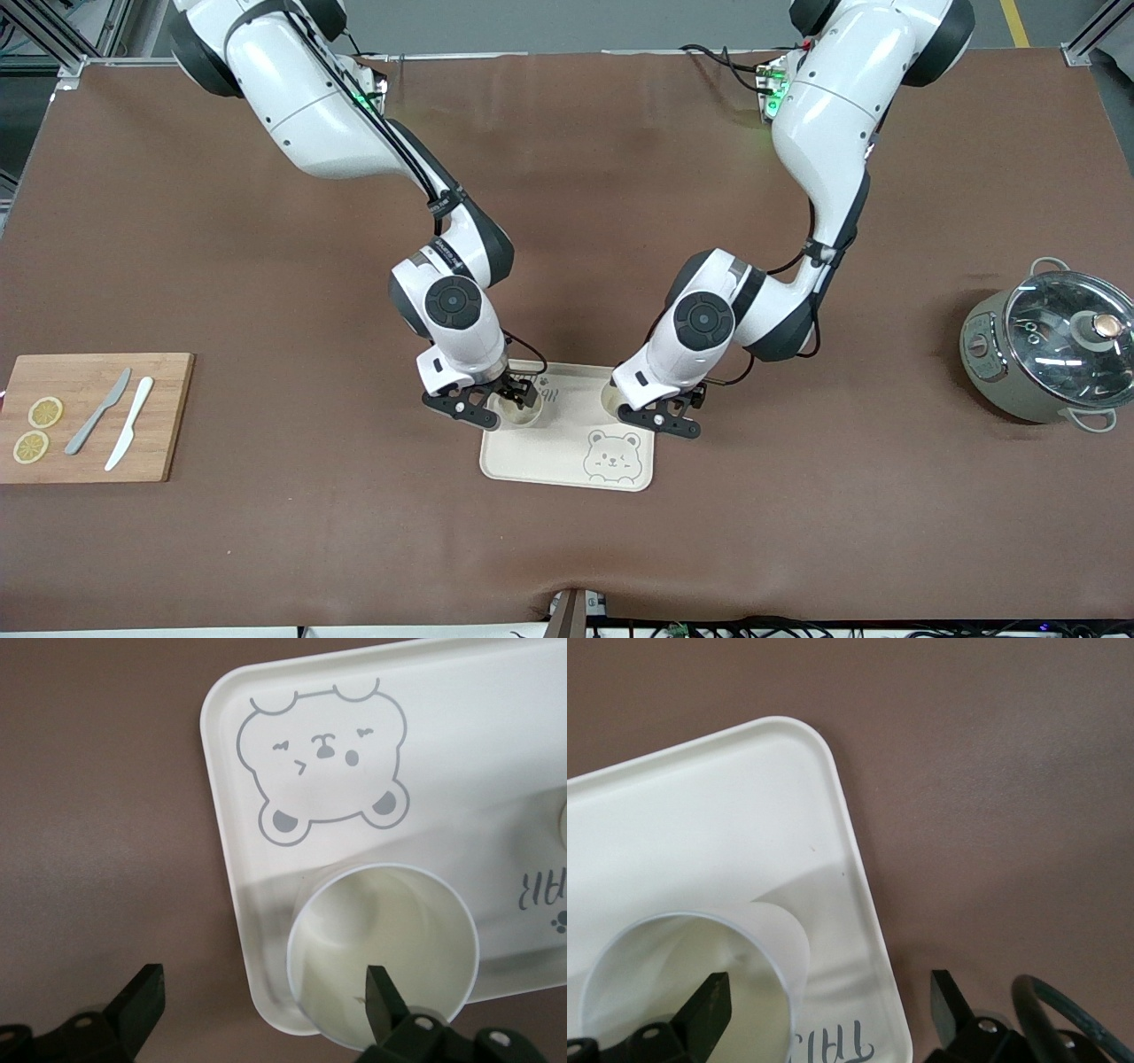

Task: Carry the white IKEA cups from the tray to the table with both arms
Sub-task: 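Close the left gripper and the right gripper on the cup rims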

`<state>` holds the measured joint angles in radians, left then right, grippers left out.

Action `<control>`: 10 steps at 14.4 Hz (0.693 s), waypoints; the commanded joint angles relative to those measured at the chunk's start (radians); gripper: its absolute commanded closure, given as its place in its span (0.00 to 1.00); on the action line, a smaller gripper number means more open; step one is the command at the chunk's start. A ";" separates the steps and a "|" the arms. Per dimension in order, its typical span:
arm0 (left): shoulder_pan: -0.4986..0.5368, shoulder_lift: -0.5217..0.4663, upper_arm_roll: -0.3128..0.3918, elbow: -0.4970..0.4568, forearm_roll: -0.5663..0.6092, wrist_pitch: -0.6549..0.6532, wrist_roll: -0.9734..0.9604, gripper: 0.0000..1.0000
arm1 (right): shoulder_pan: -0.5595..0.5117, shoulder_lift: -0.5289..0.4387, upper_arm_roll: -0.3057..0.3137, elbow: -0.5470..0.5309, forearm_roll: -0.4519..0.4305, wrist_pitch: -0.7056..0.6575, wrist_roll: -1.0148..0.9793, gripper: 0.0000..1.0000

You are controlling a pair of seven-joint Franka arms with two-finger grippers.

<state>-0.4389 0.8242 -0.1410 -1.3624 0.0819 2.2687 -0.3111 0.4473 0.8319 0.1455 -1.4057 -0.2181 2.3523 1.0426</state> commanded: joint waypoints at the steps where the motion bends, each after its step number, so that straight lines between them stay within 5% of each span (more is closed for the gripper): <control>1: -0.011 0.018 0.006 0.026 0.024 0.017 -0.003 0.00 | 0.013 0.018 -0.007 0.028 -0.026 0.007 0.028 0.32; 3: -0.009 0.019 0.004 0.025 0.022 0.018 -0.017 0.06 | 0.014 0.022 -0.007 0.031 -0.024 0.007 0.028 0.51; 4: -0.009 0.023 0.003 0.025 0.015 0.018 -0.025 0.40 | 0.014 0.024 -0.007 0.033 -0.024 0.008 0.028 0.61; 5: -0.007 0.024 0.003 0.023 0.015 0.018 -0.046 0.97 | 0.016 0.024 -0.007 0.033 -0.024 0.013 0.028 0.71; 10: -0.001 0.029 0.003 0.025 0.016 0.018 -0.028 1.00 | 0.017 0.024 -0.007 0.033 -0.024 0.013 0.027 1.00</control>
<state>-0.4386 0.8362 -0.1407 -1.3624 0.0821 2.2805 -0.3302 0.4523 0.8379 0.1455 -1.4028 -0.2181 2.3685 1.0436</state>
